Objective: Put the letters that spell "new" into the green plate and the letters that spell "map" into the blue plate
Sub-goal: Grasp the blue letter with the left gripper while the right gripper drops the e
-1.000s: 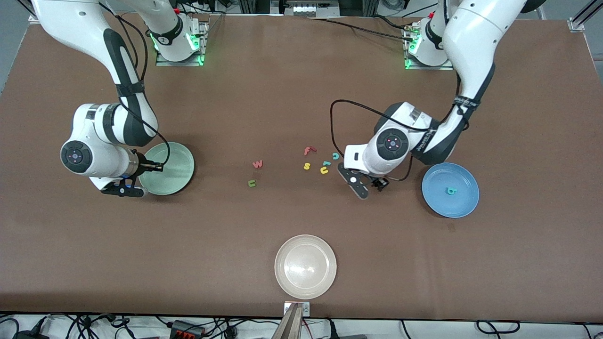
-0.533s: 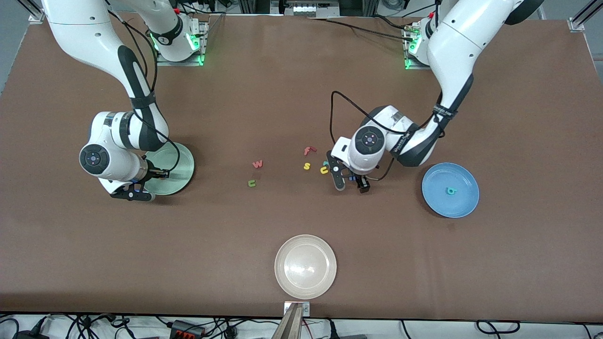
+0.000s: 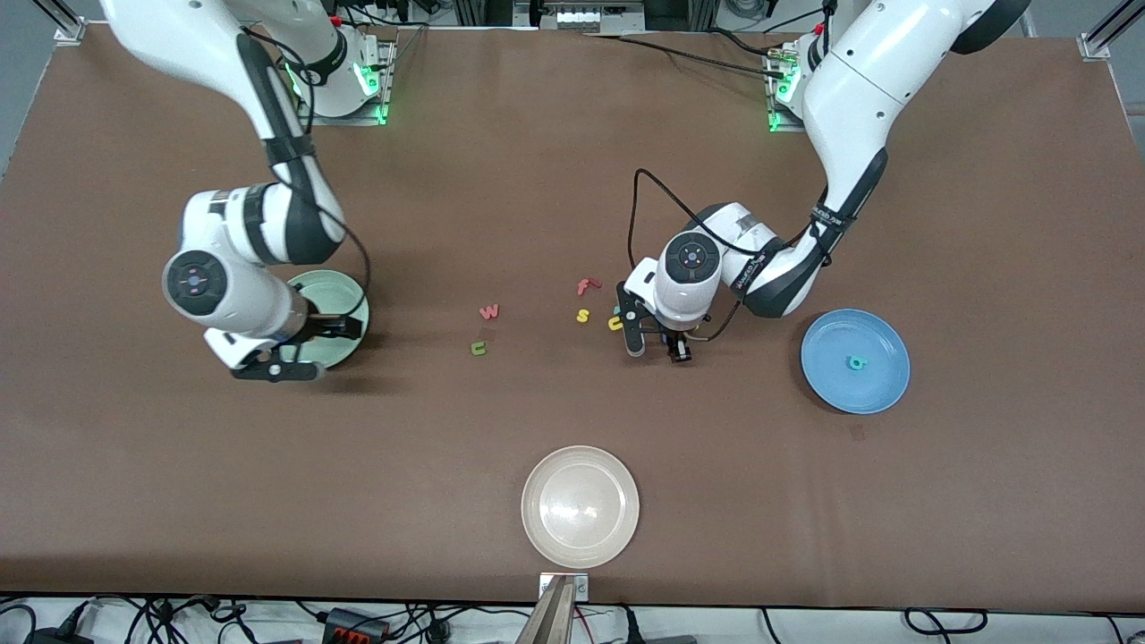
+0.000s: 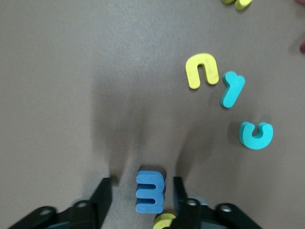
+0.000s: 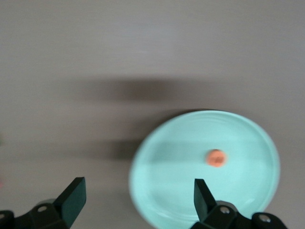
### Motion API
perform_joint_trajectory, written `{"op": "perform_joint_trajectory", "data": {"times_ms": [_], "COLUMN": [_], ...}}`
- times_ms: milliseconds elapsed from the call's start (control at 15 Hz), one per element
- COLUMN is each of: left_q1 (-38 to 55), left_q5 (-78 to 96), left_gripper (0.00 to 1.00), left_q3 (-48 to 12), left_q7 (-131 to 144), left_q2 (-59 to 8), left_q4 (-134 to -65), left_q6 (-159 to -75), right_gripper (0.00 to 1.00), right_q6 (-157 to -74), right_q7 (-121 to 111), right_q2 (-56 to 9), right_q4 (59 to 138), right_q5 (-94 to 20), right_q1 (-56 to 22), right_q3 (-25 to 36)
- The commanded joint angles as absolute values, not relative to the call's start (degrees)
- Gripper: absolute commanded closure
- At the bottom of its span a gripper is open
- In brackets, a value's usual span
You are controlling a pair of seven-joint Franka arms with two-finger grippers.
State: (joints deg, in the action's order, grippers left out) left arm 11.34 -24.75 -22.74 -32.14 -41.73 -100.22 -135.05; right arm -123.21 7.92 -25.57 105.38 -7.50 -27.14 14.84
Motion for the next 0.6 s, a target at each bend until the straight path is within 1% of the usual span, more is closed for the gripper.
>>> {"op": "perform_joint_trajectory", "data": {"times_ms": [0,67,133,200,267,333,400,533], "left_q1": [10.28,10.20,10.28,10.11,9.93,9.58,9.15,8.97], "left_q5": [-25.84,-25.84,-25.84,-25.84,-25.84,-25.84,-25.84,-25.84], "left_gripper": [0.49,0.49,0.52,0.60,0.72,0.81,0.85,0.87], "left_q3": [-22.68,-22.68,-22.68,-22.68,-22.68,-22.76,-22.76,-22.76], "left_q7": [-34.27,-34.36,-34.45,-34.63,-35.67,-36.38,-36.47,-36.39], "left_q2": [-41.75,-41.75,-41.66,-41.66,-41.57,-41.57,-41.49,-41.05], "left_q4": [-101.16,-101.16,-101.51,-101.69,-101.60,-101.60,-101.60,-101.51], "left_q6": [-135.88,-135.88,-135.88,-135.88,-135.88,-135.88,-135.88,-135.53], "right_gripper": [0.00,0.02,0.04,0.04,0.04,0.04,0.04,0.04], "right_q6": [-123.57,-124.36,-125.41,-126.46,-127.52,-128.40,-129.19,-130.16], "right_q7": [13.07,16.58,22.27,28.24,33.78,39.32,43.90,54.43], "right_q2": [-27.15,-27.68,-28.21,-28.91,-29.53,-30.14,-30.93,-32.34], "right_q4": [104.33,104.24,104.15,104.15,104.15,104.15,104.06,104.06], "right_q5": [-10.36,-10.63,-10.72,-10.81,-10.98,-10.99,-10.99,-10.99], "right_q1": [-32.15,-34.08,-35.93,-36.99,-37.70,-38.14,-38.75,-40.69], "right_q3": [15.03,15.03,15.12,15.12,15.03,15.12,15.03,15.12]}}
